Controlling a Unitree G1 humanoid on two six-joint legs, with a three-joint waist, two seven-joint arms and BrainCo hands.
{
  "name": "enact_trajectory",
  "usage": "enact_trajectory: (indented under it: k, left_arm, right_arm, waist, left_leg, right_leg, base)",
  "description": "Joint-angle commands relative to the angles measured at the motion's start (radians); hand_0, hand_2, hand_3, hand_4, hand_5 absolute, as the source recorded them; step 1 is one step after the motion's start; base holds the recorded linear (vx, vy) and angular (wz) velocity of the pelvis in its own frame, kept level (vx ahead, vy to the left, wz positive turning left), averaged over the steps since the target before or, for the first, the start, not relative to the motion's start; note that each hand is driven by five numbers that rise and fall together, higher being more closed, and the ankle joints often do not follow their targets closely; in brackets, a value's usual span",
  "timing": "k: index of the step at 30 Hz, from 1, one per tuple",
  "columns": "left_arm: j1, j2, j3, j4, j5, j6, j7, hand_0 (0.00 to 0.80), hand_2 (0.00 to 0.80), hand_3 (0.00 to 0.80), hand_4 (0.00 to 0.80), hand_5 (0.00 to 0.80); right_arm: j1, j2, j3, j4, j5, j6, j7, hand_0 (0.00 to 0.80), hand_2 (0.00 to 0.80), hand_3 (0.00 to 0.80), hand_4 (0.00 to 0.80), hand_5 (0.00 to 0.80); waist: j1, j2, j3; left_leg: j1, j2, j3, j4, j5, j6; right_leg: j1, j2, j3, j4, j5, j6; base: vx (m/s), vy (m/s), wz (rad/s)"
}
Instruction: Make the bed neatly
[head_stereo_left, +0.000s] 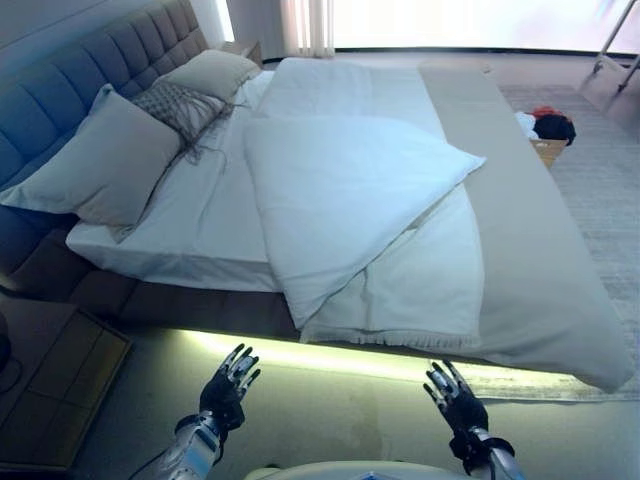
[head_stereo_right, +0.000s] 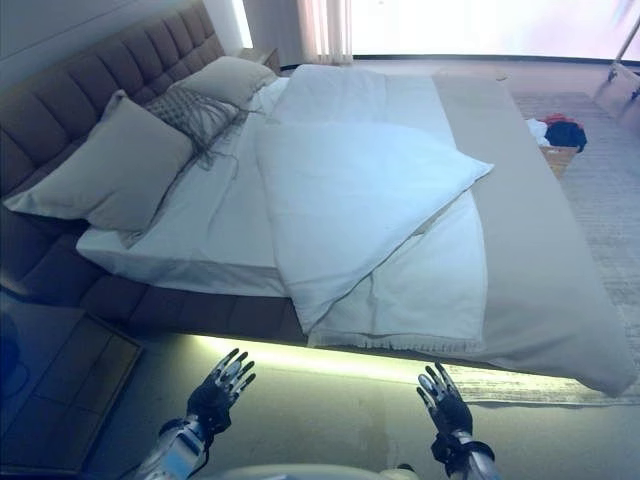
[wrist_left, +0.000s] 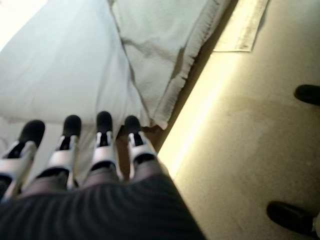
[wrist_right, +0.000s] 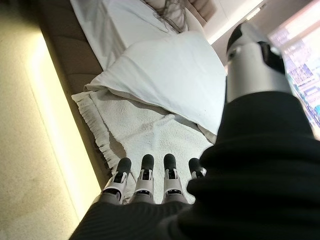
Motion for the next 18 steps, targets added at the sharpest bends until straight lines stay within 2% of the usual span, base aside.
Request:
enact_trajectory:
  k: [1,3,5,7,9,10,12,14,15,17,18]
  left_arm:
    - [-0.035,0.054,0.062,-0.047,-0.014,-0.031,0.001,0.000,0.000,0.000,0.000,0.000]
    - [-0.042,0.062,0.078,-0.029,0.000,-0.035,0.012,0.000,0.000,0.000,0.000,0.000]
    - [-0.046,0.068,0.086,0.001,0.018,-0.037,0.007,0.000,0.000,0.000,0.000,0.000]
    - [-0.054,0.079,0.088,0.033,0.051,-0.051,-0.028,0.000,0.000,0.000,0.000,0.000]
    - [-0.064,0.094,0.094,0.035,0.060,-0.038,-0.026,0.000,0.000,0.000,0.000,0.000]
    - [-0.062,0.100,0.110,0.021,0.054,-0.022,-0.027,0.000,0.000,0.000,0.000,0.000]
    - [-0.046,0.108,0.128,-0.017,0.037,-0.004,-0.028,0.000,0.000,0.000,0.000,0.000]
    - [-0.035,0.114,0.118,-0.051,0.023,0.003,-0.023,0.000,0.000,0.000,0.000,0.000]
    - [-0.035,0.115,0.111,-0.058,0.020,0.007,-0.020,0.000,0.000,0.000,0.000,0.000]
    - [-0.040,0.112,0.101,-0.052,0.011,0.008,-0.024,0.000,0.000,0.000,0.000,0.000]
    - [-0.034,0.108,0.103,-0.049,0.007,0.007,-0.034,0.000,0.000,0.000,0.000,0.000]
  right_arm:
    - [-0.020,0.021,-0.015,-0.058,0.027,-0.024,0.013,0.000,0.000,0.000,0.000,0.000]
    - [-0.031,0.040,-0.012,-0.049,0.013,-0.048,0.021,0.000,0.000,0.000,0.000,0.000]
    - [-0.031,0.050,-0.017,-0.057,0.007,-0.076,0.040,0.000,0.000,0.000,0.000,0.000]
    - [-0.009,0.060,-0.031,-0.063,0.012,-0.101,0.070,0.000,0.000,0.000,0.000,0.000]
    - [0.008,0.069,-0.046,-0.059,0.004,-0.091,0.076,0.000,0.000,0.000,0.000,0.000]
    - [0.019,0.071,-0.052,-0.060,-0.011,-0.084,0.086,0.000,0.000,0.000,0.000,0.000]
    - [0.030,0.070,-0.057,-0.058,-0.017,-0.076,0.100,0.000,0.000,0.000,0.000,0.000]
    - [0.028,0.065,-0.064,-0.053,0.005,-0.072,0.101,0.000,0.000,0.000,0.000,0.000]
    - [0.022,0.058,-0.067,-0.046,0.022,-0.071,0.103,0.000,0.000,0.000,0.000,0.000]
    - [-0.006,0.044,-0.068,-0.026,0.046,-0.062,0.096,0.000,0.000,0.000,0.000,0.000]
    - [-0.012,0.042,-0.071,-0.027,0.047,-0.051,0.095,0.000,0.000,0.000,0.000,0.000]
  waist:
    - [0.020,-0.035,0.005]
    - [0.006,-0.038,0.013]
    - [-0.014,-0.032,0.026]
    - [-0.039,-0.017,0.040]
    - [-0.055,-0.013,0.050]
    - [-0.059,-0.016,0.056]
    - [-0.056,-0.034,0.059]
    - [-0.058,-0.069,0.057]
    - [-0.061,-0.073,0.059]
    - [-0.067,-0.083,0.061]
    - [-0.070,-0.084,0.063]
  left_leg:
    - [-0.069,-0.054,-0.032,0.115,-0.018,0.058]
    - [-0.067,-0.078,-0.024,0.126,-0.028,0.098]
    - [-0.058,-0.105,-0.038,0.125,-0.027,0.134]
    - [-0.048,-0.124,-0.040,0.126,-0.040,0.160]
    - [-0.044,-0.136,-0.038,0.138,-0.053,0.166]
    - [-0.038,-0.143,-0.030,0.146,-0.063,0.167]
    - [-0.027,-0.156,-0.024,0.157,-0.082,0.161]
    - [-0.022,-0.181,-0.052,0.174,-0.105,0.147]
    - [-0.017,-0.183,-0.063,0.184,-0.122,0.144]
    - [-0.014,-0.192,-0.075,0.201,-0.156,0.147]
    - [-0.008,-0.191,-0.076,0.211,-0.173,0.152]
  right_leg:
    - [-0.057,0.003,-0.014,0.120,0.011,-0.031]
    - [-0.126,-0.041,0.012,0.289,0.040,-0.012]
    - [-0.211,-0.057,0.066,0.459,0.120,-0.013]
    - [-0.294,-0.033,0.119,0.615,0.168,-0.027]
    - [-0.336,-0.011,0.137,0.681,0.193,-0.027]
    - [-0.358,-0.015,0.134,0.679,0.219,-0.023]
    - [-0.346,-0.024,0.113,0.568,0.224,-0.016]
    - [-0.318,-0.028,0.101,0.281,0.217,-0.008]
    - [-0.303,-0.021,0.096,0.181,0.214,-0.004]
    - [-0.295,-0.004,0.106,0.042,0.236,0.014]
    - [-0.296,0.007,0.110,0.012,0.250,0.021]
  base:
    - [0.072,0.213,0.01]
    - [0.081,0.223,0.06]
    - [0.107,0.204,0.11]
    - [0.155,0.169,0.18]
    - [0.169,0.088,0.16]
    - [0.210,0.004,0.00]
    - [0.285,-0.114,-0.04]
    - [0.402,-0.257,-0.19]
    - [0.405,-0.254,-0.33]
    - [0.403,-0.230,-0.04]
    - [0.433,-0.283,0.39]
